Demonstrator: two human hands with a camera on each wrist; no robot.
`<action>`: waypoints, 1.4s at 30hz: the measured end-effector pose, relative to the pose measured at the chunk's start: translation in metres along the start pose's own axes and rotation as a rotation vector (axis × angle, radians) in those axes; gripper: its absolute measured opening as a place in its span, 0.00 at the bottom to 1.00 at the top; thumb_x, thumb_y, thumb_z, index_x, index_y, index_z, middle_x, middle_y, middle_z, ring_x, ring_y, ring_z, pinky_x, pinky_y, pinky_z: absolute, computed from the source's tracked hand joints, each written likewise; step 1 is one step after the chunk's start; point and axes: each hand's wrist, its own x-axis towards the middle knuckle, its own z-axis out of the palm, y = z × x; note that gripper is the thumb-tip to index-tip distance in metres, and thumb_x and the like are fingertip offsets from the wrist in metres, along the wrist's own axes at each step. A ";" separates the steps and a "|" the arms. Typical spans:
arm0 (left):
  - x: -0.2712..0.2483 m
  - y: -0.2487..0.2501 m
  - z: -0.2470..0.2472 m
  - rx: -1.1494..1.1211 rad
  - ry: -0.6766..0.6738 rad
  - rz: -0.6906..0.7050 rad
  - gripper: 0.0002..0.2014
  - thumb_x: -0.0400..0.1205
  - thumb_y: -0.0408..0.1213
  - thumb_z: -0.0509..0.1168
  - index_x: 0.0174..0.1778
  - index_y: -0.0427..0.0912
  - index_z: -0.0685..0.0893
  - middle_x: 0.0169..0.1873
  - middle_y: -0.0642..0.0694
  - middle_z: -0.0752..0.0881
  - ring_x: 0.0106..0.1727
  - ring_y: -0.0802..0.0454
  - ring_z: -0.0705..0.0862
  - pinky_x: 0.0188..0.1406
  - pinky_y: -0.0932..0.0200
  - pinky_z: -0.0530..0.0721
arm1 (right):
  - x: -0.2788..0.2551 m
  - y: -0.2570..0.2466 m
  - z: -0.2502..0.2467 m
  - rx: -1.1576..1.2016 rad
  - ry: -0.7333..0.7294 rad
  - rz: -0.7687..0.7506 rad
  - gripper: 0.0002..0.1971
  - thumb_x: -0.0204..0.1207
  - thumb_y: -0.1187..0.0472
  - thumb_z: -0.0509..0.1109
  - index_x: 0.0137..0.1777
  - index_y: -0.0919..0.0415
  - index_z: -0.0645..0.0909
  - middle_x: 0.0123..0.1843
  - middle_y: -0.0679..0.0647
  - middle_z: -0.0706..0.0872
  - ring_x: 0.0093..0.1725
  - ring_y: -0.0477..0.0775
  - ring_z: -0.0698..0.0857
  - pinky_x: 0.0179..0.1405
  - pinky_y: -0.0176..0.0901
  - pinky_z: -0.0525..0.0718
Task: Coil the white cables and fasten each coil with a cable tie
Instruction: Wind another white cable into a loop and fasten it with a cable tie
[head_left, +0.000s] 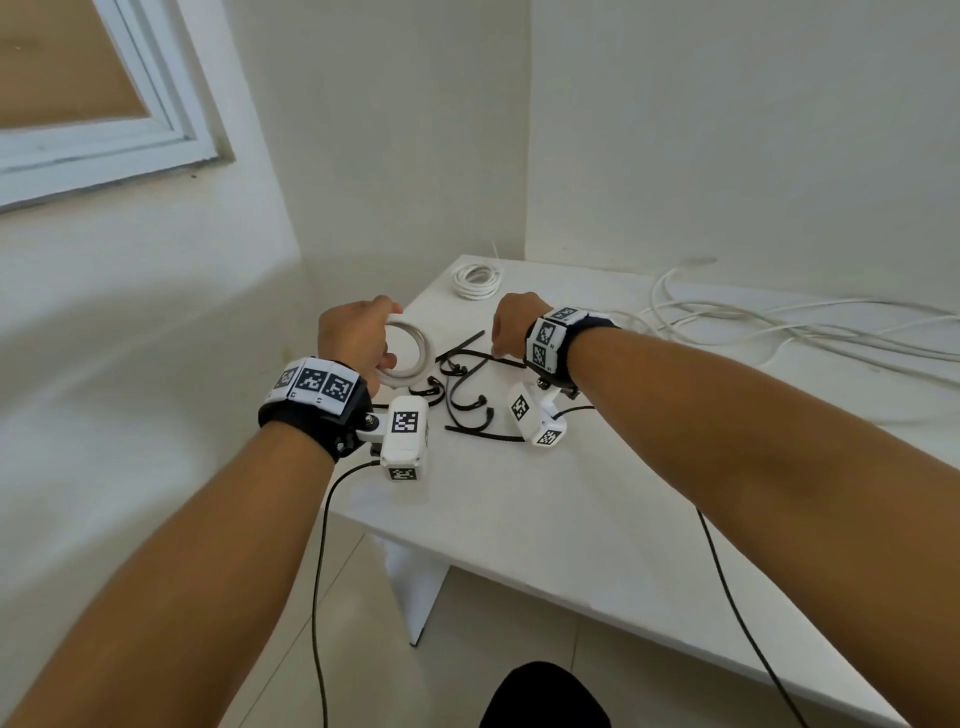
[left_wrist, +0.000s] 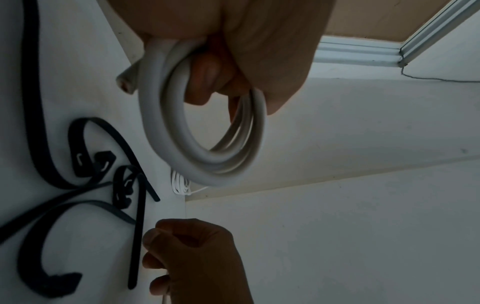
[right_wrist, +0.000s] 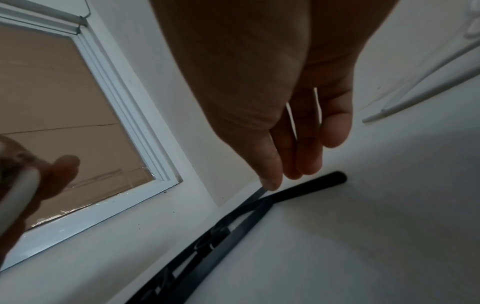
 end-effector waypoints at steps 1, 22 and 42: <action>0.002 -0.001 -0.001 -0.004 0.001 -0.001 0.09 0.77 0.32 0.63 0.36 0.40 0.89 0.23 0.45 0.68 0.22 0.50 0.64 0.16 0.66 0.66 | 0.005 -0.001 0.002 -0.016 -0.022 -0.002 0.08 0.66 0.59 0.78 0.44 0.58 0.87 0.40 0.53 0.90 0.39 0.55 0.90 0.44 0.53 0.93; -0.038 0.007 0.071 -0.044 -0.193 0.041 0.09 0.78 0.31 0.63 0.36 0.42 0.88 0.22 0.48 0.65 0.19 0.53 0.62 0.18 0.64 0.64 | -0.079 0.069 -0.057 0.802 0.125 0.152 0.11 0.76 0.67 0.70 0.58 0.64 0.80 0.43 0.60 0.92 0.38 0.53 0.91 0.32 0.41 0.85; -0.196 -0.014 0.261 0.042 -0.637 0.051 0.10 0.81 0.38 0.62 0.54 0.37 0.82 0.36 0.41 0.86 0.29 0.49 0.84 0.15 0.65 0.71 | -0.228 0.206 -0.088 1.064 0.138 0.313 0.08 0.83 0.65 0.66 0.59 0.64 0.82 0.45 0.53 0.84 0.40 0.48 0.84 0.42 0.36 0.86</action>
